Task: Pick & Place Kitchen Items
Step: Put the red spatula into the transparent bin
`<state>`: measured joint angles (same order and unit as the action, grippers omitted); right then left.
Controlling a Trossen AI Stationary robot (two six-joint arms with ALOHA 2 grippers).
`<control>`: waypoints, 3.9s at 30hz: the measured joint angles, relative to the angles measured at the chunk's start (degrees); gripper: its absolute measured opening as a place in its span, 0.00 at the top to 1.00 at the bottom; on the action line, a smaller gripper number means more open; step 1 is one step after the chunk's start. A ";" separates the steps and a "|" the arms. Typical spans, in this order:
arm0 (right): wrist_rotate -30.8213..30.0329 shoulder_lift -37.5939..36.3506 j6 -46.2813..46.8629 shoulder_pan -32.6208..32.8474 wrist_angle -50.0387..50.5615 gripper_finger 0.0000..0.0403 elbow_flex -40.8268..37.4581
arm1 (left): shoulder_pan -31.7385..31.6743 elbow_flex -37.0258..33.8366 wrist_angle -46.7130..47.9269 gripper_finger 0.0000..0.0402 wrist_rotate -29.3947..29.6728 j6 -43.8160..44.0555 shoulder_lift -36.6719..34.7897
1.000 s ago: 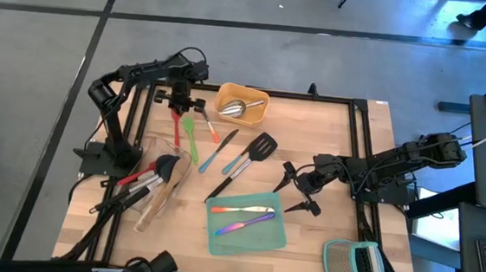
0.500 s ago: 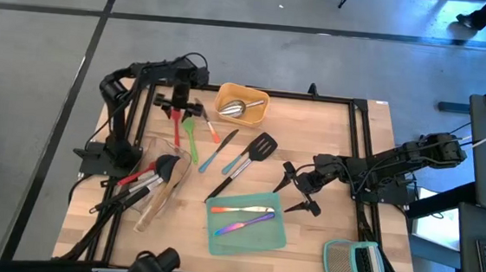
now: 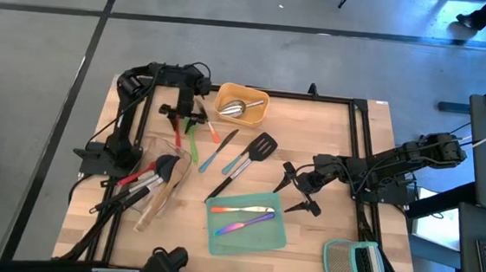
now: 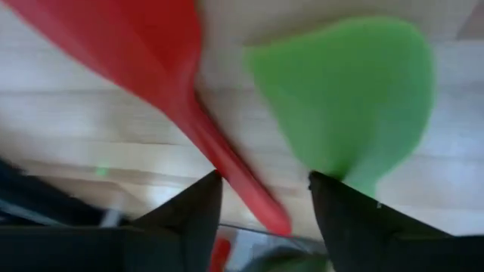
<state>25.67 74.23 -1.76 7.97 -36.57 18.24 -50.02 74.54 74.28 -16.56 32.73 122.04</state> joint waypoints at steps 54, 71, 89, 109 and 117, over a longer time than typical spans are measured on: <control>-0.01 0.00 -0.20 -0.01 0.12 0.14 0.00 | -0.83 -0.95 -10.00 0.33 15.60 10.19 -15.11; 0.01 -0.02 -0.17 -0.01 0.10 0.14 0.00 | -2.00 -10.58 -19.64 0.24 12.30 13.50 -15.51; 0.00 -0.01 -0.17 0.00 0.10 0.14 0.00 | -2.99 -12.02 -23.11 0.78 12.08 16.89 -15.24; -0.02 -0.02 6.12 0.00 -4.76 0.14 0.00 | 2.21 -4.14 -20.67 0.95 10.57 6.70 -29.32; -0.03 0.00 20.72 0.00 -20.18 0.14 0.00 | 16.69 -5.89 -29.78 0.95 18.13 0.94 -45.35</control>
<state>25.64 74.24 18.96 7.97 -56.75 18.24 -33.33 68.65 44.50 1.58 33.67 76.69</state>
